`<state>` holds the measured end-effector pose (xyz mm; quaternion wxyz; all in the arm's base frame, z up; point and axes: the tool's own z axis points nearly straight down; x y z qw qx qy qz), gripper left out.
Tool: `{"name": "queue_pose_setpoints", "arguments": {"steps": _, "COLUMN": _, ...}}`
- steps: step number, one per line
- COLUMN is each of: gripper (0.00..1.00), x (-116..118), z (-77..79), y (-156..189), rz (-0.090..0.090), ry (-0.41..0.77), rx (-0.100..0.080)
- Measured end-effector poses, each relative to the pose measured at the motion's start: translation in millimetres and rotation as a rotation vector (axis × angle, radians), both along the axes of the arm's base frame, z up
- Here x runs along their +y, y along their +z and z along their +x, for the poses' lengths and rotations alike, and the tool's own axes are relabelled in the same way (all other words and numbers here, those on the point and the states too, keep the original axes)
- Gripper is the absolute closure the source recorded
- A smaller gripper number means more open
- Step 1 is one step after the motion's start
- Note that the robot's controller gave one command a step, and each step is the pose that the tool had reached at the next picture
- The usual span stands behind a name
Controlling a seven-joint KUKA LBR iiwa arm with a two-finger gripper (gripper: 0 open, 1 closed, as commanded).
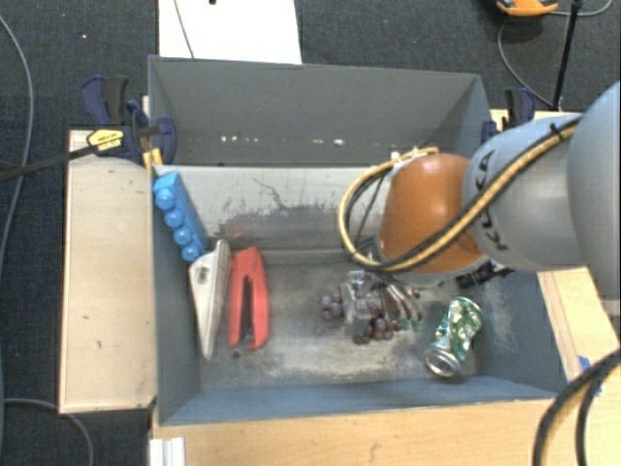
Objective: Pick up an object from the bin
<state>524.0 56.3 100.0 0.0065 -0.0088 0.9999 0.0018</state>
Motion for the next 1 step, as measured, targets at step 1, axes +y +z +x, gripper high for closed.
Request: {"name": "queue_pose_setpoints", "arguments": {"steps": 1, "gripper": 1.0, "x": -0.3, "z": -11.0, "y": 48.9, "rz": 0.0, "ry": 0.016, "rx": 0.002}}
